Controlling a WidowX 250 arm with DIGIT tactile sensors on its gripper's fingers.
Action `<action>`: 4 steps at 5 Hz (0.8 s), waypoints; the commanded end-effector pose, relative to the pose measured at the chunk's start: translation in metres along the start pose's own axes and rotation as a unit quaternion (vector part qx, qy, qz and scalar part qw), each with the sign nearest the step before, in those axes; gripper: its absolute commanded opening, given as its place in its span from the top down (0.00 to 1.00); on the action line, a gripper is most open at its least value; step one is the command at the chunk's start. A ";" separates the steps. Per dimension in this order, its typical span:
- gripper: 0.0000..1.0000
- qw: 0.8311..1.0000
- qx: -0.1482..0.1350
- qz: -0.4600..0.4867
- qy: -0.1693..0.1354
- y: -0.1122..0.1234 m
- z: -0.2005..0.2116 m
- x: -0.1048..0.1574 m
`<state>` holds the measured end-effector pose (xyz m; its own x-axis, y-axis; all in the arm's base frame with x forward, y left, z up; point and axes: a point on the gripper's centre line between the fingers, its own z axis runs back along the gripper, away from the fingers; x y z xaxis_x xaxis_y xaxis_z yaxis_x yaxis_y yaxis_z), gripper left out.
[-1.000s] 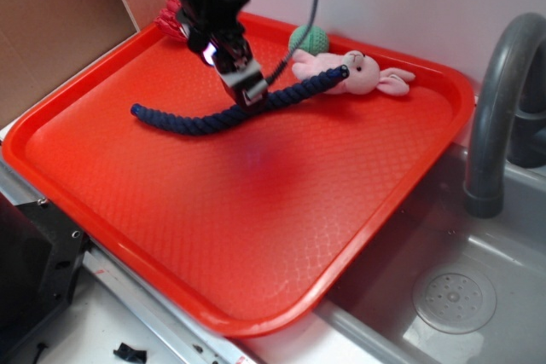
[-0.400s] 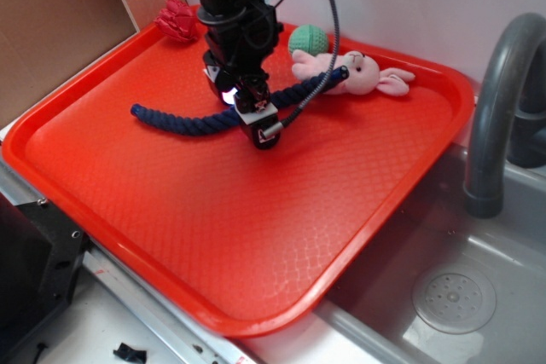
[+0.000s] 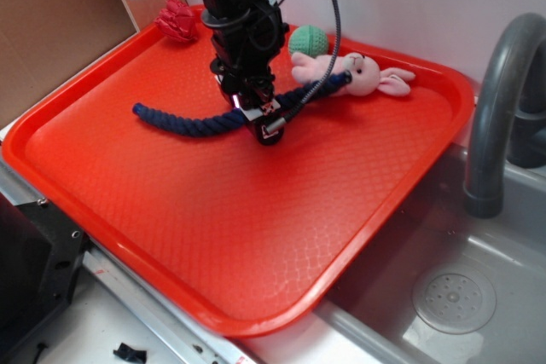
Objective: Grab the blue rope.
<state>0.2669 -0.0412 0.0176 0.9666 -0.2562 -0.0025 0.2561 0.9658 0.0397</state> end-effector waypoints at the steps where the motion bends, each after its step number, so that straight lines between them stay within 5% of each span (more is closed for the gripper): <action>1: 1.00 0.995 0.046 0.084 0.007 -0.005 0.061 -0.004; 4: 1.00 0.978 -0.041 0.199 -0.055 -0.003 0.198 -0.068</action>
<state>0.1979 -0.0390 0.2031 0.9930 0.1089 0.0447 -0.1066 0.9930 -0.0507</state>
